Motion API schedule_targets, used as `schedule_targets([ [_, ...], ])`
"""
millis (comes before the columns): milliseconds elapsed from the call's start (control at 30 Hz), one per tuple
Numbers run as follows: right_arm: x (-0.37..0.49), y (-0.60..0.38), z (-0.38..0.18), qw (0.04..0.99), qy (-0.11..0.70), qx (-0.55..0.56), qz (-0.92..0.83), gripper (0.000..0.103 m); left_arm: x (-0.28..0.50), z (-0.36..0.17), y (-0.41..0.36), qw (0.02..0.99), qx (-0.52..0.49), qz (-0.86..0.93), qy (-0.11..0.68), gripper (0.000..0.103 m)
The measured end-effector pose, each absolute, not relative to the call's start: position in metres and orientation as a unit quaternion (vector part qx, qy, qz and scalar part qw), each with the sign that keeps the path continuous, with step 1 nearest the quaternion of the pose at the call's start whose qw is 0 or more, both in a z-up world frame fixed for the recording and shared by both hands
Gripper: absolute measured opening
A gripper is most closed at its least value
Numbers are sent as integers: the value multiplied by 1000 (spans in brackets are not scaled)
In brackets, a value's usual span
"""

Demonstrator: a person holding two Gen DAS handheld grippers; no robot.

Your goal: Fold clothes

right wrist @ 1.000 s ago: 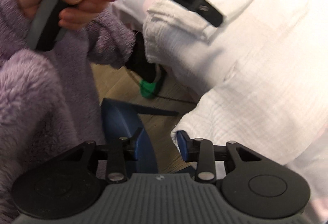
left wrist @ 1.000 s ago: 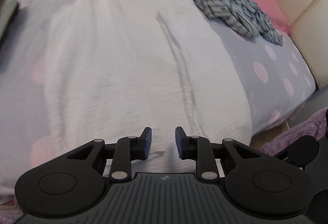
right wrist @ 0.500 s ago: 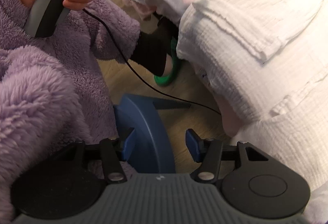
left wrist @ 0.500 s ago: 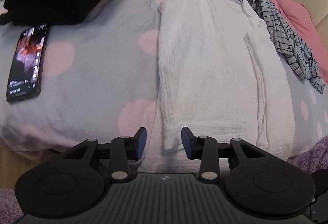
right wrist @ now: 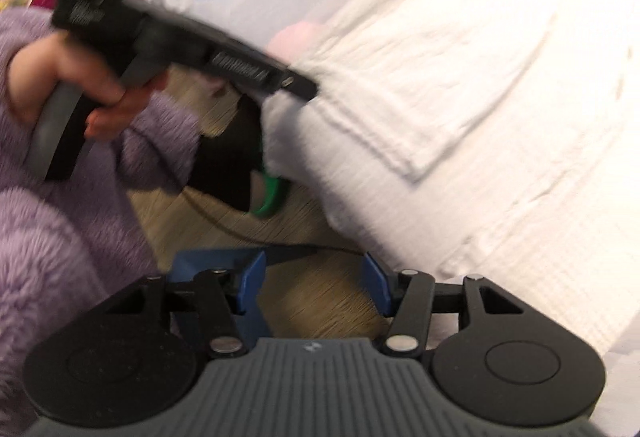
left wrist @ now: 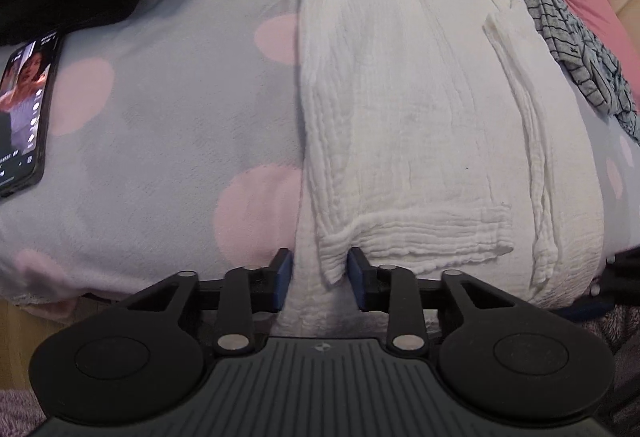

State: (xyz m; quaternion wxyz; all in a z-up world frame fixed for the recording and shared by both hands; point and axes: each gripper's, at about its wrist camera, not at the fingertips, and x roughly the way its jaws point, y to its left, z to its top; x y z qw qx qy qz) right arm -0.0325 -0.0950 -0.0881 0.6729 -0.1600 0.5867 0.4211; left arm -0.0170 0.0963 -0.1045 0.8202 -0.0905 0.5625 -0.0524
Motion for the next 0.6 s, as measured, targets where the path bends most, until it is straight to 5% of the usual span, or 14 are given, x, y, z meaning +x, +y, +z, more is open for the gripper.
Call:
schedule_targets([
  [133,-24,-96,-84,700,571,-165,396,57,-22,-95,89,828,-70,-67,552,7],
  [600,20,-141,-36,801,505,-73,313,56,-15,-46,32,857,6,-173,485,6],
])
